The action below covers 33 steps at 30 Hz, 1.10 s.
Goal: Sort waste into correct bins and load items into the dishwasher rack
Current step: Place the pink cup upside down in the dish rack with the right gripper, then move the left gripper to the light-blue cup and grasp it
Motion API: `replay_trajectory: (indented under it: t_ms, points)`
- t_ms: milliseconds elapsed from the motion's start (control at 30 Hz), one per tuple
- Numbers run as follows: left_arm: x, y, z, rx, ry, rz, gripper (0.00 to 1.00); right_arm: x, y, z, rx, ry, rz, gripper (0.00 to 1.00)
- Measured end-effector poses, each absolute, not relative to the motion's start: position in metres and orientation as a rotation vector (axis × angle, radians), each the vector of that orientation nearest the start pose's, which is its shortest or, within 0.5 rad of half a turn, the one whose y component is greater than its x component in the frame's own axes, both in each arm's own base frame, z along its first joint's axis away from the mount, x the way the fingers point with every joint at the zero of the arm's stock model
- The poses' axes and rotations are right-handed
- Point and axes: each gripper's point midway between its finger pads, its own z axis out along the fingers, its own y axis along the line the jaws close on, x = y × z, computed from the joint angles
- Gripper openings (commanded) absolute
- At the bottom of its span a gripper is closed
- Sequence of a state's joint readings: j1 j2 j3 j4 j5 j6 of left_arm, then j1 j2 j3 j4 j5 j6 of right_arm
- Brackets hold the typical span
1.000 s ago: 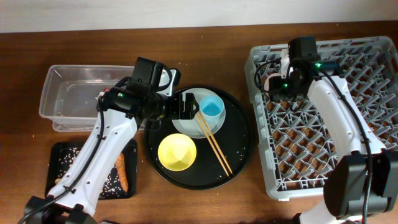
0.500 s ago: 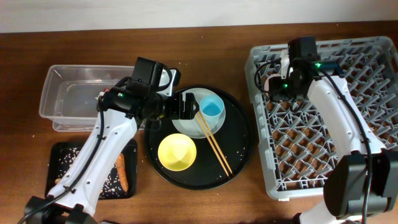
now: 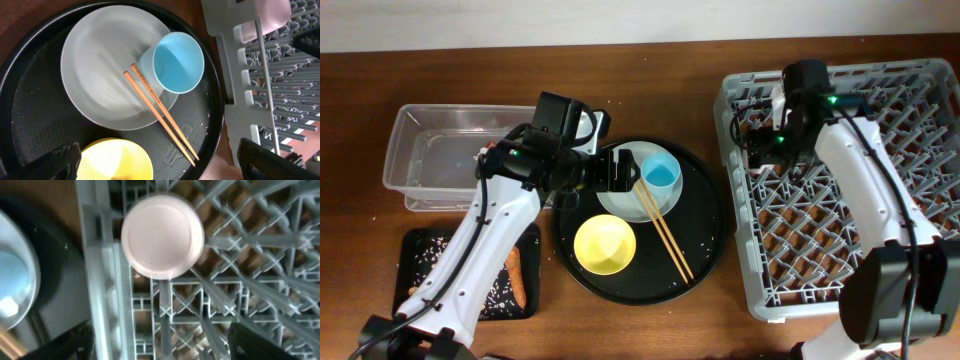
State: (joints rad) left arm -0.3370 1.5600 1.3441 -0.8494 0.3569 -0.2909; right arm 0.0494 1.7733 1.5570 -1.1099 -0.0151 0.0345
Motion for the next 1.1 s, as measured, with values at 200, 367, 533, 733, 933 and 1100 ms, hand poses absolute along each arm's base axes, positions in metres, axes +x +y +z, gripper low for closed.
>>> replay_trajectory:
  t_ms: [200,367,533,733,933,1100]
  points:
    - [0.342,-0.183,0.178,0.186,2.688,-0.672,0.99,0.377,0.028,0.211,-0.023,2.873,0.096,0.98]
    - [0.347,-0.184,0.180,0.187,2.664,-0.672,0.99,0.349,0.048,0.210,-0.034,2.973,0.277,0.93]
    - [0.346,-0.181,0.178,0.175,2.677,-0.647,0.99,0.337,0.059,0.210,-0.032,3.011,0.380,0.93]
    - [0.354,-0.183,0.183,0.154,2.640,-0.656,0.54,0.337,0.061,0.211,-0.037,3.009,0.403,0.94]
    - [0.375,-0.210,0.164,0.176,2.604,-0.639,0.49,0.337,0.062,0.211,-0.037,3.008,0.408,0.94]
    - [0.394,-0.233,0.124,0.202,2.621,-0.620,0.49,0.337,0.062,0.211,-0.037,3.008,0.407,0.94]
